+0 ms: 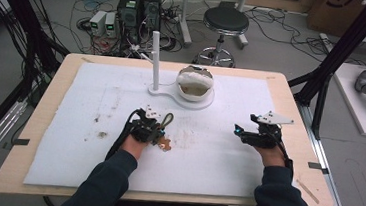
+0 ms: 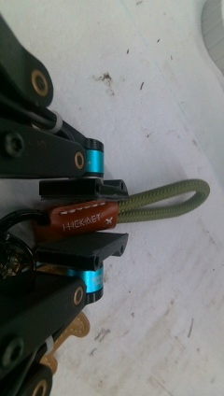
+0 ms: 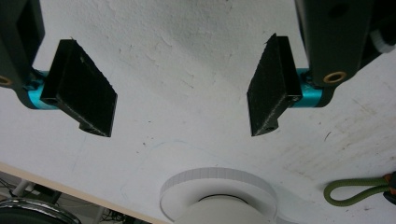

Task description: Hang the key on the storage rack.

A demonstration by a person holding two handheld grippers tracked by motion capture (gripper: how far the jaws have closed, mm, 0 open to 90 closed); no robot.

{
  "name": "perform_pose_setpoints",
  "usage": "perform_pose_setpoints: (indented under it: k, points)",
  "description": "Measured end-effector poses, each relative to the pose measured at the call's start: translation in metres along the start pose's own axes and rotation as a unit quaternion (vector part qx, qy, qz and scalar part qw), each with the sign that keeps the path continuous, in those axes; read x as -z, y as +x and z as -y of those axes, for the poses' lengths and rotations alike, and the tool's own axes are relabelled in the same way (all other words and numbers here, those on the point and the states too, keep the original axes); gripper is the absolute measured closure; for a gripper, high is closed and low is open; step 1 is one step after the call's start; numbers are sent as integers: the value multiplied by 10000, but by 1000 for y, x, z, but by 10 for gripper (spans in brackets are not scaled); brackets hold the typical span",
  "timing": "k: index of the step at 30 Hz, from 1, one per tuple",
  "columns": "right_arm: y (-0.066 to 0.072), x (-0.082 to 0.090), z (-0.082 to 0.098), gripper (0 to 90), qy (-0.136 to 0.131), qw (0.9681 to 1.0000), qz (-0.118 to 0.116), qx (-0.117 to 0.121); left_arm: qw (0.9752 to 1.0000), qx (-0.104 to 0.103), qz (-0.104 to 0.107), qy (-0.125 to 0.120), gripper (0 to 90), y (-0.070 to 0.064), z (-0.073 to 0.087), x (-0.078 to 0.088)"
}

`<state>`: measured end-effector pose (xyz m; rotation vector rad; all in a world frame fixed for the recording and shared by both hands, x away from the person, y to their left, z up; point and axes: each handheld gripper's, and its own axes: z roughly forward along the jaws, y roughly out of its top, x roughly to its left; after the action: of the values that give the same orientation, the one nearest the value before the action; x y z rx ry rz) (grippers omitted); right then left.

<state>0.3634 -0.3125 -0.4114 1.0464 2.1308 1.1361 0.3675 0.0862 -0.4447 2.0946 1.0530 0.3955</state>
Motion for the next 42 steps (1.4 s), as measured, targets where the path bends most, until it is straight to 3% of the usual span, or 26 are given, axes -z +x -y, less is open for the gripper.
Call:
perform_pose_setpoints:
  k: [3, 6, 12, 18, 24, 29, 33, 34, 35, 38, 40, 42]
  points:
    - [-1, 1, 0, 245, -25, 10000, 3, -32, 9997, 168, 111, -151, 750, 5, 1, 2]
    - [-3, 2, 1, 245, -53, 9999, -3, -92, 9973, 380, 330, -531, 753, 11, 1, 11]
    - [-4, 3, 2, 245, -85, 9999, 22, -119, 9882, 710, 555, -1236, 757, 29, 0, 39]
    - [-3, 2, 2, 245, -63, 9999, 15, -109, 9751, 915, 774, -1868, 759, 57, 1, 70]
    - [-3, 1, 1, 245, -73, 9999, -1, -126, 9562, 1047, 1151, -2479, 759, 84, -11, 98]
    - [-2, 0, 1, 245, -65, 9999, -11, -106, 9491, 1033, 1214, -2716, 759, 98, -27, 112]
    - [-2, 1, 0, 245, -94, 9999, -18, -110, 9457, 996, 1232, -2838, 760, 106, -41, 117]
    - [-2, 1, 0, 245, -105, 9999, -14, -103, 9458, 994, 1217, -2843, 760, 108, -45, 117]
    - [-2, 1, 0, 245, -103, 9999, -14, -109, 9467, 970, 1214, -2822, 760, 109, -50, 118]
    - [-2, 0, 0, 245, -96, 9999, -19, -118, 9462, 972, 1261, -2817, 760, 111, -63, 116]
    - [-2, 0, 0, 244, -81, 9999, -17, -106, 9474, 989, 1273, -2764, 759, 113, -72, 113]
    - [-2, 0, 0, 245, -85, 9999, -18, -100, 9503, 978, 1254, -2676, 759, 114, -78, 108]
